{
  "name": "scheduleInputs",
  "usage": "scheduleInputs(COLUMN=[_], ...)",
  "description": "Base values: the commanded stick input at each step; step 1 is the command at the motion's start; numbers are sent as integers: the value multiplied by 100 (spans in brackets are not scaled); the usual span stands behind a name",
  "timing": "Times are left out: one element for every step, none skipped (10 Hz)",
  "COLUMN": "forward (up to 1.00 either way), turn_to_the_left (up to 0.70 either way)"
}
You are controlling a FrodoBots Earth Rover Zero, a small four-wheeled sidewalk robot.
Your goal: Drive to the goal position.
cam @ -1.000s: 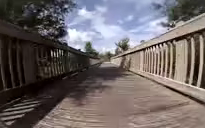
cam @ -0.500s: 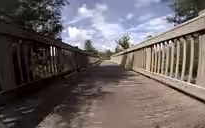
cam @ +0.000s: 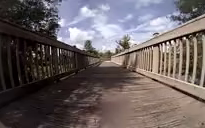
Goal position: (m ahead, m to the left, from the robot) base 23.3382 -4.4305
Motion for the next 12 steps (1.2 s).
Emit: scheduleInputs(forward=[0, 27, 85, 85, 85, 85, 85, 85, 85, 85, 85, 85], turn_to_the_left=[0, 0, 0, 0, 0, 0, 0, 0, 0, 0, 0, 0])
